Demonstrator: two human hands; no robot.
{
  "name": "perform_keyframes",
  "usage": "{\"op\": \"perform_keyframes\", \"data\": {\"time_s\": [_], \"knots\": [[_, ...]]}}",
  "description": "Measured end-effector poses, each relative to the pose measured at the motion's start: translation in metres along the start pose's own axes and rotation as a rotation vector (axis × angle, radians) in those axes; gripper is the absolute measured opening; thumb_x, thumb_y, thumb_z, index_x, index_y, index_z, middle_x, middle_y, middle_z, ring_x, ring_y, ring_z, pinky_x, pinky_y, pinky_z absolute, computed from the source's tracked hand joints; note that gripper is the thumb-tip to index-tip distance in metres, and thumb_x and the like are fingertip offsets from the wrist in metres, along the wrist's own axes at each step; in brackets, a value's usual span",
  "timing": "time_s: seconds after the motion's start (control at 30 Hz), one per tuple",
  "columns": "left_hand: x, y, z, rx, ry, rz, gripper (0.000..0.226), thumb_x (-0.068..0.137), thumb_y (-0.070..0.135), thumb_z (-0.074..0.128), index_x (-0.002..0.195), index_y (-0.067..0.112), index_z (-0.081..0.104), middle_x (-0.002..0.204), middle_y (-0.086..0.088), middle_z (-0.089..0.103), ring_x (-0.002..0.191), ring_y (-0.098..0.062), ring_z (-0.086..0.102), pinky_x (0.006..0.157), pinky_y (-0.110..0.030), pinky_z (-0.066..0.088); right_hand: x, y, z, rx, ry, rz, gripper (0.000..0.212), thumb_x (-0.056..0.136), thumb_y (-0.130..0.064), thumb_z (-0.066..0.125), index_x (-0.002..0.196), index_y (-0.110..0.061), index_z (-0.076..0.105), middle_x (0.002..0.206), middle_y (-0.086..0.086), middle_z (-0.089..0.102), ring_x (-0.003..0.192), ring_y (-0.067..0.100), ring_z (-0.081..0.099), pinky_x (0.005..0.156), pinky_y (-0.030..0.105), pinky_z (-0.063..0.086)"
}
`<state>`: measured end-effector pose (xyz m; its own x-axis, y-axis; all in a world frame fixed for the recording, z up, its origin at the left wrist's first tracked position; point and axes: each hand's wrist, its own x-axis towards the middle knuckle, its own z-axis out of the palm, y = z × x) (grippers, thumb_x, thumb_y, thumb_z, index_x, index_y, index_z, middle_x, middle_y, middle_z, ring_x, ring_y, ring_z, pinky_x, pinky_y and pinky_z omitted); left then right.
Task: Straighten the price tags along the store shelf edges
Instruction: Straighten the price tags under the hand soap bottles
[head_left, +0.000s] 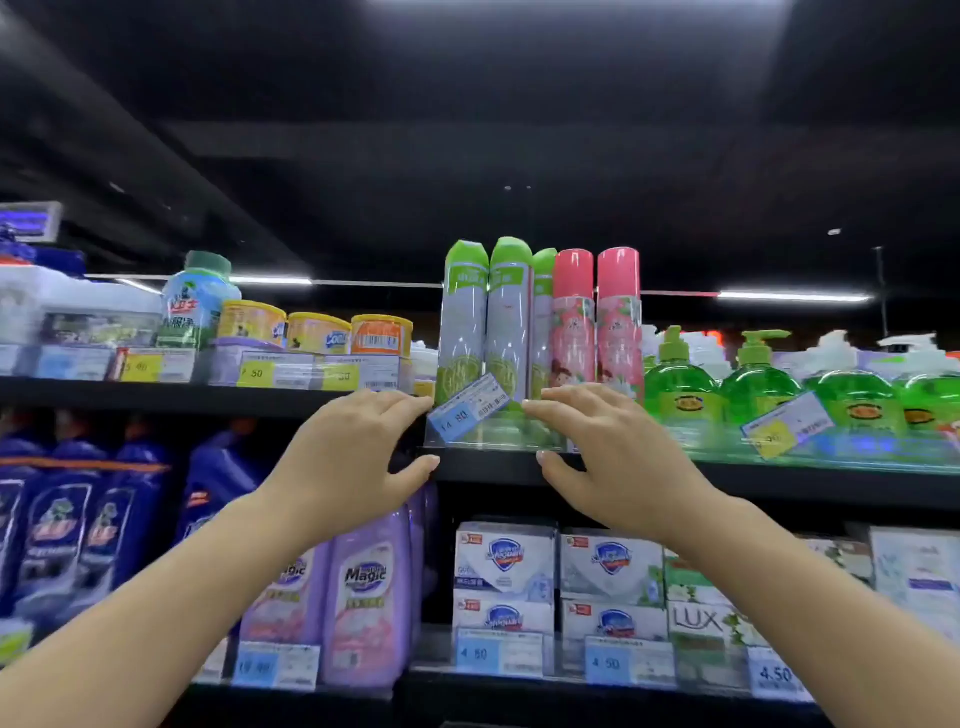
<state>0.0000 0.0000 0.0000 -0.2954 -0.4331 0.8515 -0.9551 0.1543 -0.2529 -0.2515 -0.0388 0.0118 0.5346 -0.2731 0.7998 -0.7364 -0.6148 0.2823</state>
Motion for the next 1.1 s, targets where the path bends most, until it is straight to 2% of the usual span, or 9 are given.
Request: {"op": "perform_keyframes", "data": {"time_s": [0.1, 0.23, 0.4, 0.6, 0.77, 1.1], "knots": [[0.011, -0.008, 0.003, 0.000, 0.002, 0.051, 0.066, 0.079, 0.059, 0.040, 0.127, 0.018, 0.058, 0.120, 0.003, 0.064, 0.110, -0.019, 0.059, 0.093, -0.032, 0.044, 0.015, 0.000, 0.009, -0.006, 0.022, 0.009, 0.049, 0.081, -0.033, 0.049, 0.128, -0.020, 0.055, 0.125, 0.003, 0.059, 0.119, 0.025, 0.049, 0.100, 0.040, 0.037], [0.030, -0.013, 0.010, 0.074, 0.033, 0.118, 0.064, 0.079, 0.058, 0.042, 0.123, 0.015, 0.062, 0.115, 0.000, 0.067, 0.106, -0.021, 0.061, 0.090, -0.032, 0.046, 0.034, 0.008, 0.017, -0.033, -0.022, 0.027, 0.052, 0.083, -0.033, 0.048, 0.134, -0.023, 0.048, 0.131, -0.001, 0.053, 0.123, 0.022, 0.042, 0.102, 0.036, 0.034], [0.046, -0.022, 0.018, 0.050, -0.004, 0.114, 0.066, 0.080, 0.058, 0.046, 0.128, 0.014, 0.058, 0.120, -0.001, 0.063, 0.117, -0.021, 0.053, 0.099, -0.034, 0.039, 0.056, 0.014, 0.022, -0.038, -0.056, 0.004, 0.052, 0.087, -0.028, 0.050, 0.138, -0.023, 0.041, 0.134, -0.002, 0.050, 0.125, 0.020, 0.039, 0.099, 0.035, 0.037], [0.044, -0.018, 0.031, 0.143, 0.090, 0.165, 0.057, 0.078, 0.054, 0.043, 0.110, 0.014, 0.069, 0.097, 0.001, 0.070, 0.097, -0.021, 0.063, 0.086, -0.030, 0.048, 0.071, 0.009, 0.029, -0.057, -0.056, -0.072, 0.054, 0.088, -0.030, 0.047, 0.140, -0.019, 0.038, 0.133, -0.001, 0.050, 0.124, 0.020, 0.039, 0.099, 0.036, 0.038], [0.042, -0.018, 0.041, 0.158, 0.126, 0.146, 0.055, 0.078, 0.053, 0.045, 0.111, 0.016, 0.069, 0.097, 0.004, 0.070, 0.101, -0.023, 0.060, 0.094, -0.033, 0.028, 0.065, 0.011, 0.034, -0.063, -0.013, -0.106, 0.049, 0.085, -0.028, 0.046, 0.131, -0.011, 0.050, 0.127, 0.005, 0.057, 0.120, 0.025, 0.045, 0.097, 0.043, 0.041], [0.044, -0.008, 0.048, 0.071, 0.114, 0.142, 0.050, 0.084, 0.051, 0.042, 0.117, 0.022, 0.066, 0.099, 0.005, 0.069, 0.104, -0.024, 0.058, 0.105, -0.043, 0.025, 0.046, 0.021, 0.042, -0.103, 0.049, -0.089, 0.047, 0.080, -0.029, 0.054, 0.123, -0.011, 0.058, 0.113, 0.006, 0.065, 0.108, 0.031, 0.055, 0.093, 0.043, 0.043]]}}
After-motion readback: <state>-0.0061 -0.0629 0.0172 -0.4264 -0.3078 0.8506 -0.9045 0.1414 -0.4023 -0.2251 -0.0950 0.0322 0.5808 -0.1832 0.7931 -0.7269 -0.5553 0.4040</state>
